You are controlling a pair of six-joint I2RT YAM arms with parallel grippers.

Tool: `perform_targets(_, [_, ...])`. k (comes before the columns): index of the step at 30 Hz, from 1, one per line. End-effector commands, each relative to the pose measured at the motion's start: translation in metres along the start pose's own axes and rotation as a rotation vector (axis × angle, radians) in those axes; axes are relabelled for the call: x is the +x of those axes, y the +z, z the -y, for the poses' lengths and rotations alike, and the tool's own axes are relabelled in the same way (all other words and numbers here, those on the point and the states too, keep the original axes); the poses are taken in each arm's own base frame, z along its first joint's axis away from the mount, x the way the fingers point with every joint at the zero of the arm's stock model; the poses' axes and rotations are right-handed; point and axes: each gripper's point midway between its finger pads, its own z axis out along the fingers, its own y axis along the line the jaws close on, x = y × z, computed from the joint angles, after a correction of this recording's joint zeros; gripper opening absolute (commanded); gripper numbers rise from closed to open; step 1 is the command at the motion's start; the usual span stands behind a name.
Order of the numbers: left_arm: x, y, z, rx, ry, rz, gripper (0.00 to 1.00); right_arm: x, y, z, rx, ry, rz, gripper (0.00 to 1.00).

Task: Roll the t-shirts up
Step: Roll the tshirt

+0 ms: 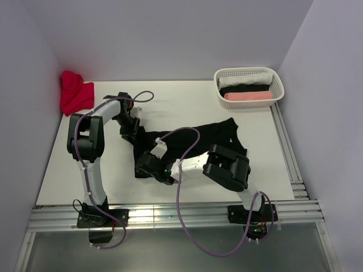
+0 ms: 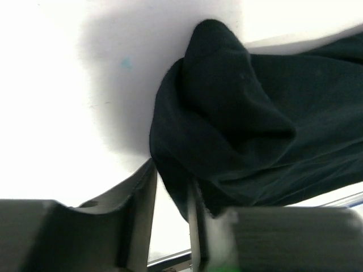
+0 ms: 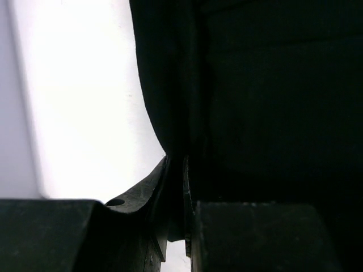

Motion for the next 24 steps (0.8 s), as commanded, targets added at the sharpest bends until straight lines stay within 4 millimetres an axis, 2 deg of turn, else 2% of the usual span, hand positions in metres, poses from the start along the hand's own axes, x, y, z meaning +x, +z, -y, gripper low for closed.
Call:
perform_targets(1, [-0.041, -0.012, -0.011, -0.048, 0.01, 0.145, 0.34, 0.028, -0.015, -0.017, -0.131, 0.131, -0.134, 0.03])
perform_targets(3, [-0.047, -0.013, -0.01, -0.041, 0.007, 0.154, 0.37, 0.033, -0.012, -0.006, -0.126, 0.148, -0.157, 0.02])
perform_targets(8, [-0.06, -0.015, -0.002, -0.001, 0.014, 0.169, 0.43, 0.039, -0.008, -0.003, -0.139, 0.191, -0.179, 0.01])
perform_targets(12, [-0.071, -0.019, 0.003, 0.028, 0.022, 0.181, 0.43, 0.04, -0.009, 0.0, -0.142, 0.212, -0.18, 0.0])
perform_targets(14, [-0.073, -0.014, 0.003, 0.032, 0.013, 0.164, 0.43, 0.039, -0.009, 0.005, -0.133, 0.221, -0.177, 0.0])
perform_targets(19, [-0.082, -0.007, 0.003, 0.036, -0.004, 0.165, 0.34, 0.038, -0.012, 0.004, -0.135, 0.237, -0.177, 0.0])
perform_targets(23, [-0.085, 0.0, 0.001, 0.031, -0.013, 0.158, 0.16, 0.038, -0.014, 0.008, -0.137, 0.264, -0.18, 0.0])
perform_targets(24, [-0.087, -0.002, 0.0, 0.027, -0.011, 0.168, 0.14, 0.037, -0.014, 0.005, -0.148, 0.287, -0.176, 0.0])
